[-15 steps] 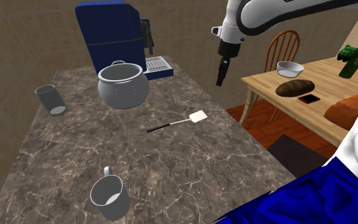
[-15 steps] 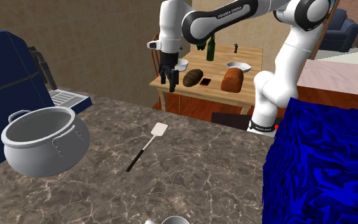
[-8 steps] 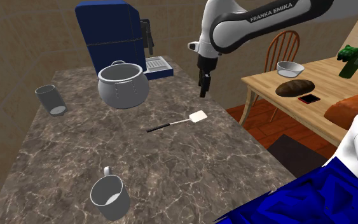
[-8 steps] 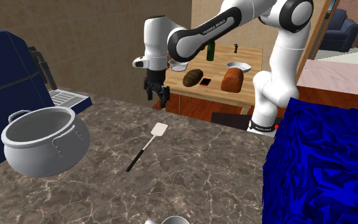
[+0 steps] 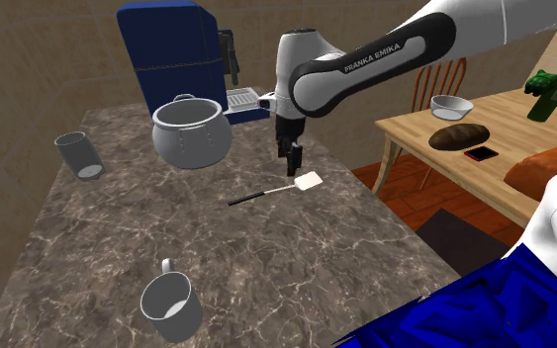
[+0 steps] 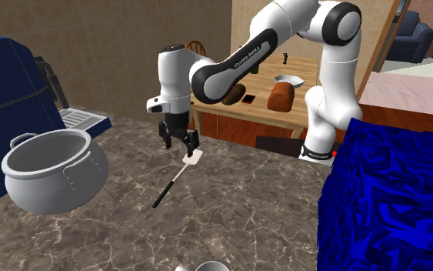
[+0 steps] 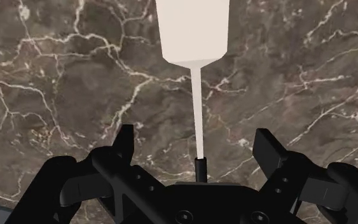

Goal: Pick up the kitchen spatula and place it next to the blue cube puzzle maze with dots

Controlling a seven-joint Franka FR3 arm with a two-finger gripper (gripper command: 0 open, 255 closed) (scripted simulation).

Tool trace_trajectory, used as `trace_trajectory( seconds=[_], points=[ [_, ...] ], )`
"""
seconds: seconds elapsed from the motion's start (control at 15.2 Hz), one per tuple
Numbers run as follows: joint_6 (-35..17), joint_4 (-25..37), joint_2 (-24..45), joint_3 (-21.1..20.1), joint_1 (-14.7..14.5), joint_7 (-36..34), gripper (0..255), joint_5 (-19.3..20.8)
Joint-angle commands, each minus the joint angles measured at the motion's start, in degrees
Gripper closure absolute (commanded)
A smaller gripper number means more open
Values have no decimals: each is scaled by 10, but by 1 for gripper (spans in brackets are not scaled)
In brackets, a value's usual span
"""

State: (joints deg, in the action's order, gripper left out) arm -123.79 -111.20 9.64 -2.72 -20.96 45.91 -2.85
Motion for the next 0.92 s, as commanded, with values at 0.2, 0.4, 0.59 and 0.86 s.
trace_trajectory(
  seconds=[0.2, 0.4, 0.59, 0.86],
  points=[
    [-21, 23, 48, -17, -15, 33, 0, 7],
    [-41, 15, 60, -17, -16, 32, 0, 8],
    [-64, 7, 75, -17, -17, 32, 0, 9],
    [-64, 7, 75, -17, -17, 32, 0, 9]
  ],
)
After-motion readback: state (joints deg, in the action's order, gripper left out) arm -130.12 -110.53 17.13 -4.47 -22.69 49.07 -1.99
